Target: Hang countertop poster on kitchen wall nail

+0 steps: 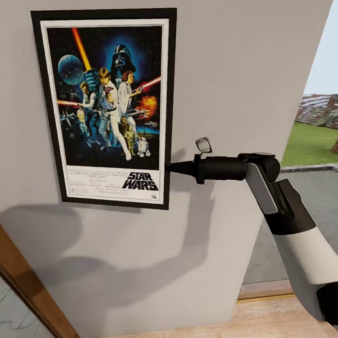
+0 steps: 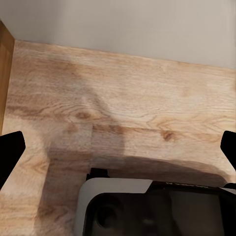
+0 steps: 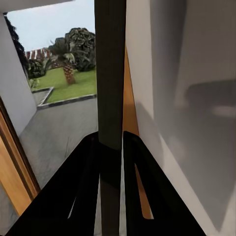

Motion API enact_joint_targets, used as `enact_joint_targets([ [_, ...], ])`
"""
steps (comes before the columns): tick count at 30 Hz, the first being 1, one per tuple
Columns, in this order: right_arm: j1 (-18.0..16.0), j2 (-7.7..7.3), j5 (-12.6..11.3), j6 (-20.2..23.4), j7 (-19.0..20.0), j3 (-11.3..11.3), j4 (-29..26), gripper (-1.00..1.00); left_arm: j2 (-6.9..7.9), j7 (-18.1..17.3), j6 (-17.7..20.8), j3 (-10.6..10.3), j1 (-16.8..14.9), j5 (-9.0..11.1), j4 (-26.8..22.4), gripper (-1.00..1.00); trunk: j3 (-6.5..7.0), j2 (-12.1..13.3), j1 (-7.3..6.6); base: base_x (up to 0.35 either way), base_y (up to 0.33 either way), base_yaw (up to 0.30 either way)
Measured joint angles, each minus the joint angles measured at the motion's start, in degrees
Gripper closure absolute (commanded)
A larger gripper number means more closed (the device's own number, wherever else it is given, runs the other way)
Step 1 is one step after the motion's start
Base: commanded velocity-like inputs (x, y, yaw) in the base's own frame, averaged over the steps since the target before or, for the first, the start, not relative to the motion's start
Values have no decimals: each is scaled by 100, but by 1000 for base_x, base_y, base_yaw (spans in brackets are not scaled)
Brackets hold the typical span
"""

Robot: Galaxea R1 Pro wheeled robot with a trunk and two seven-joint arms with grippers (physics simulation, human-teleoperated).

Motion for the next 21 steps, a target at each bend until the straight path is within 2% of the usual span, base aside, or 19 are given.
enact_joint_targets([
  [21,17,0,12,-2,4,-22,-35,100,-33,9,-9,18,8,-1,-17,-100,0,0,0,0,0,0],
])
